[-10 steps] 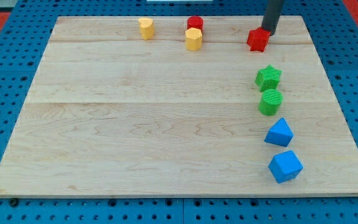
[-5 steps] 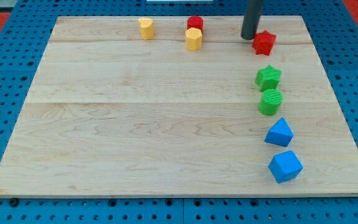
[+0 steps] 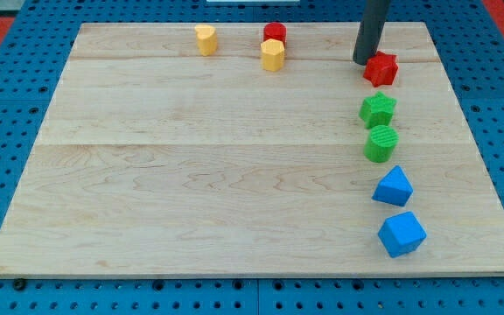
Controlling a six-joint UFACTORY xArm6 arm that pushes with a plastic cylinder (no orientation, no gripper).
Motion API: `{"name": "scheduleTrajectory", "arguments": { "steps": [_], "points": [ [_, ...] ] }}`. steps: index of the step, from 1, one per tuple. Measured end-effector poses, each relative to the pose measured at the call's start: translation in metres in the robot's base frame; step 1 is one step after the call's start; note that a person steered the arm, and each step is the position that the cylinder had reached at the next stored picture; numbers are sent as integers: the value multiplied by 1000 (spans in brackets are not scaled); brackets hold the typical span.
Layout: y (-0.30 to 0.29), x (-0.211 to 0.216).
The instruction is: Place red star above the green star
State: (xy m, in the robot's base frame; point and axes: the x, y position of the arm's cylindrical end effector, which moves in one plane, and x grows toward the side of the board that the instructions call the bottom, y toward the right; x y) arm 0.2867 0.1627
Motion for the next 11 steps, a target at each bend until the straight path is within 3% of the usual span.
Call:
{"name": "scheduleTrajectory", "arguments": {
  "steps": [3, 5, 6, 9, 11],
  "points": [
    [21, -37],
    [92, -38],
    [99, -18],
    [37, 6],
    [44, 10]
  ]
}}
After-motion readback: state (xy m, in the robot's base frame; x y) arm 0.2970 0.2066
